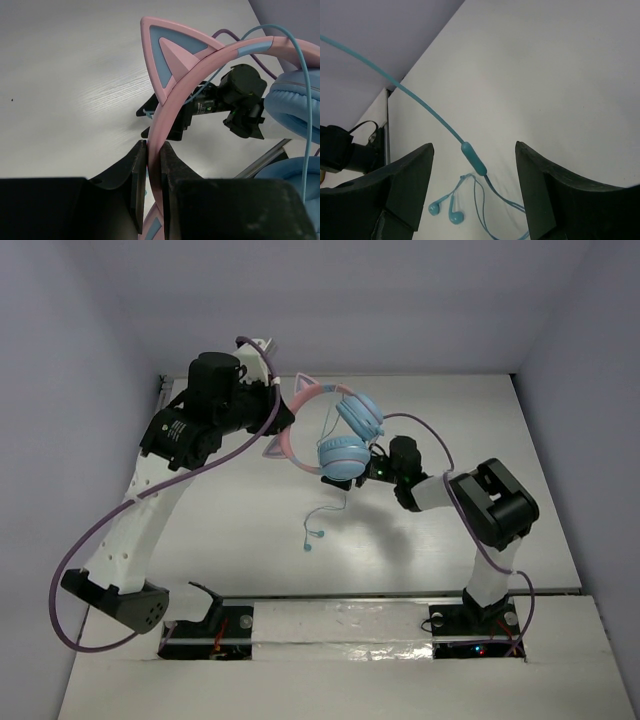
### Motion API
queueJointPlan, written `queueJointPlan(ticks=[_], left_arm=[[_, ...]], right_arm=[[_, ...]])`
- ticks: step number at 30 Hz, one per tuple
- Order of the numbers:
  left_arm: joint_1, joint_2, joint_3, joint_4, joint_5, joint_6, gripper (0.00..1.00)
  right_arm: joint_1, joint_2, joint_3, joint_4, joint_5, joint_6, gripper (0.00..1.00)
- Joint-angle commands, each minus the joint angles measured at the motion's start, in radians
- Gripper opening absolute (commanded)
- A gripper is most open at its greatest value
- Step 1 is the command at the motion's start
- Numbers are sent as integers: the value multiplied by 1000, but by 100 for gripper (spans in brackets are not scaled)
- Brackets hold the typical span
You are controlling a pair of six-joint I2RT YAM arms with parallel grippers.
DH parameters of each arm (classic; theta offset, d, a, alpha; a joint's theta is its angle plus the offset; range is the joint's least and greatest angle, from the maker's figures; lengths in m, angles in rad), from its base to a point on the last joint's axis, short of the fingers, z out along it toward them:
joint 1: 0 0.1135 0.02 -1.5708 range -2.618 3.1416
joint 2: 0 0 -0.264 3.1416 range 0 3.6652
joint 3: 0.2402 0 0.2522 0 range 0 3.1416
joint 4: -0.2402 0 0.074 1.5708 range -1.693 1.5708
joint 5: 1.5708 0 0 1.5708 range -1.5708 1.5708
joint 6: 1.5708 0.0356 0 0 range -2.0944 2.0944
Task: Wrap the headphones
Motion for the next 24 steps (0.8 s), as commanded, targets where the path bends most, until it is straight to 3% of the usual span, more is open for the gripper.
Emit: queueJointPlan(ticks=[1,4,6,7,11,14,24], left_arm=[[4,-27,81,64,59,-20,0],[4,-23,113,46,62,-15,0],[4,-23,117,41,59,-12,0],[4,-27,117,37,55,-9,0],[4,-35,104,33,32,-5,0],[4,-47,107,33,12,-3,0],[4,-34,168,156,-65,-96,0]], right_arm=[[-1,38,30,117,12,18,72],[-1,47,28,147,13,34,69],[-1,51,18,181,16,45,60],[-1,58,12,187,21,54,43],[-1,67,-34,277,57,105,0],[-1,30,-87,344,113,143,0],[66,48,-87,307,98,166,0]])
